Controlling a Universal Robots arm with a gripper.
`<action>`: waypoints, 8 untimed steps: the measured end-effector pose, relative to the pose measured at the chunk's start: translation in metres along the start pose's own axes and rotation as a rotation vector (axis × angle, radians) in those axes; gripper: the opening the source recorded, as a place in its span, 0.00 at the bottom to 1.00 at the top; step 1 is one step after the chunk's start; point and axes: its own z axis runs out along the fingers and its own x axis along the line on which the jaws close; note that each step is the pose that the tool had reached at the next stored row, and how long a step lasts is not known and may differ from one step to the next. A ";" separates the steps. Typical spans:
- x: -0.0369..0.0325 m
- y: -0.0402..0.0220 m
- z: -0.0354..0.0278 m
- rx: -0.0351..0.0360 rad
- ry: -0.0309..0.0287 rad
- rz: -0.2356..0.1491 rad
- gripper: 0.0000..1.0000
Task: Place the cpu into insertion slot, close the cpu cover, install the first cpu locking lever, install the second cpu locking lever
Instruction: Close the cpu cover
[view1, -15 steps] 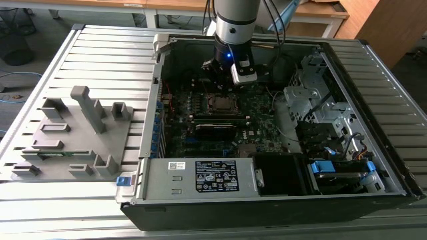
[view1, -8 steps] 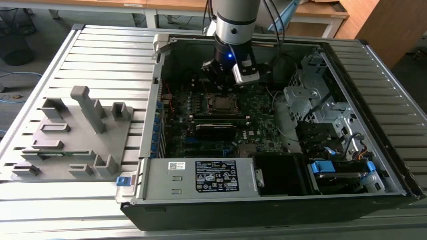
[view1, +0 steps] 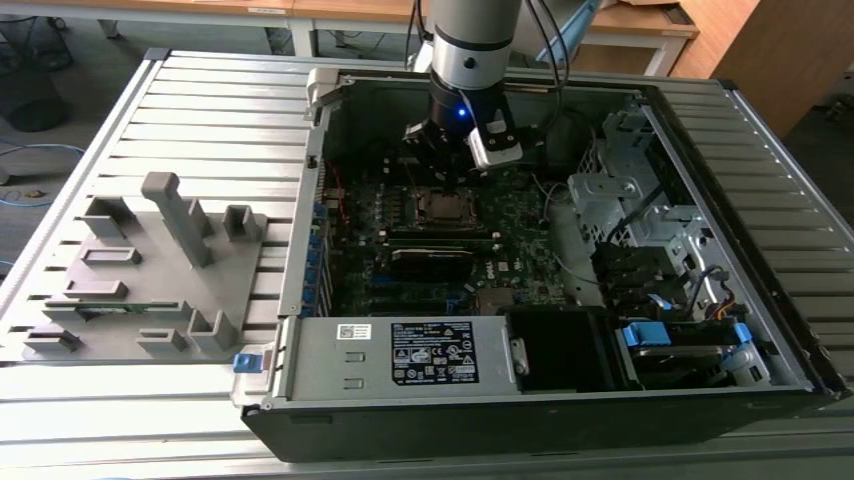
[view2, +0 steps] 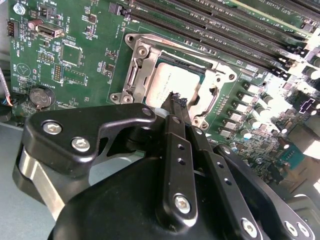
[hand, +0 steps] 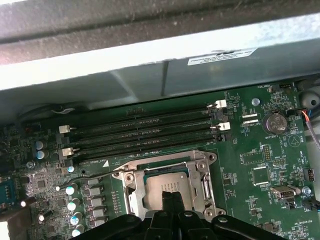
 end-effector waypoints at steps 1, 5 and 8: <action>0.0000 0.0000 0.0000 0.0000 0.0000 0.000 0.10; 0.0000 0.0000 0.0000 0.0000 0.0000 -0.003 0.10; 0.0000 0.0000 0.0000 -0.0001 0.0001 -0.006 0.10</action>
